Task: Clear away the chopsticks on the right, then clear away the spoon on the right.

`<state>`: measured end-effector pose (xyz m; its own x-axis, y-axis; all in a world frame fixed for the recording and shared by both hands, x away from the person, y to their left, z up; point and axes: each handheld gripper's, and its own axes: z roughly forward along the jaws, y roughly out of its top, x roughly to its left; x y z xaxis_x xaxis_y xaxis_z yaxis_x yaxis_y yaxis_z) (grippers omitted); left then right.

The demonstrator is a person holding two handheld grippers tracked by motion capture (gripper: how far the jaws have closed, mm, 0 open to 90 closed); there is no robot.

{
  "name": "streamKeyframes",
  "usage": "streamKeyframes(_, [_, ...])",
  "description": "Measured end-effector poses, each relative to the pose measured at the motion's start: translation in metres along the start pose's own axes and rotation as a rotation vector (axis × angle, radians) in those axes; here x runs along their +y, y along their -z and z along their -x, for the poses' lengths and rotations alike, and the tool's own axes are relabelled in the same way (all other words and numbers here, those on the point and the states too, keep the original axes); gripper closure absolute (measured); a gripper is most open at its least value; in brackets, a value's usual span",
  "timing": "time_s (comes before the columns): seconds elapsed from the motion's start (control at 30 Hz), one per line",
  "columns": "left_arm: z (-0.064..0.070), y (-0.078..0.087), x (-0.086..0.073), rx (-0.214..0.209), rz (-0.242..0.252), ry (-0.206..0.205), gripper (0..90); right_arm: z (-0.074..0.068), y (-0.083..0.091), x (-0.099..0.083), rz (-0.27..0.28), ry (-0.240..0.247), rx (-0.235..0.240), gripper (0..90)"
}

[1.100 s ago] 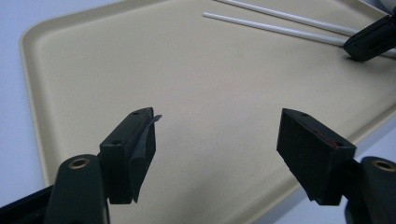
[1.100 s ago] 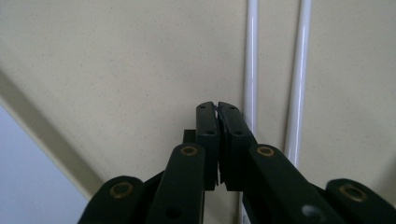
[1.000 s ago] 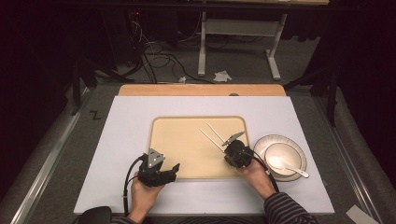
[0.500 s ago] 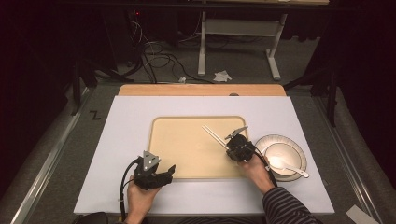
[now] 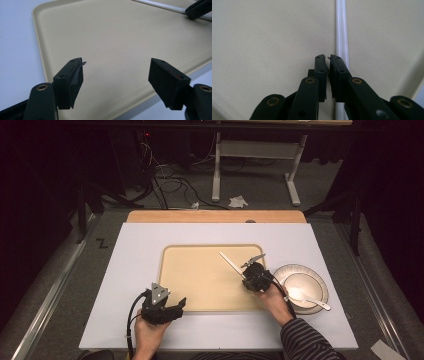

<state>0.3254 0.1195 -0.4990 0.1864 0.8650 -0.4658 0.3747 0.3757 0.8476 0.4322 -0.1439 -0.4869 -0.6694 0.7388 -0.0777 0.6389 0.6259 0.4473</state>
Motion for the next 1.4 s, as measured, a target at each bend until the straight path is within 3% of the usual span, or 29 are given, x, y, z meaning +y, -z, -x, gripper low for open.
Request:
streamKeyframes(0.63, [-0.001, 0.004, -0.001, 0.010, 0.000, -0.011, 28.3, 0.002, -0.001, 0.003, -0.003, -0.003, -0.008, 78.4])
streamKeyframes(0.8, [0.000, 0.003, -0.001, 0.010, 0.001, -0.006, 28.2, 0.000, 0.001, 0.003, 0.010, 0.004, 0.002, 69.8])
streamKeyframes(1.07, [0.000, 0.001, 0.000, -0.002, -0.006, 0.001, 28.2, 0.001, 0.005, 0.002, 0.028, -0.001, 0.015, 63.4])
streamKeyframes(1.23, [0.002, -0.002, -0.001, -0.017, -0.027, -0.015, 28.2, 0.002, 0.014, 0.000, 0.066, 0.005, 0.036, 57.3])
streamKeyframes(1.4, [0.006, -0.006, -0.002, -0.042, -0.037, -0.017, 28.3, 0.006, 0.034, -0.006, 0.148, 0.002, 0.046, 55.6])
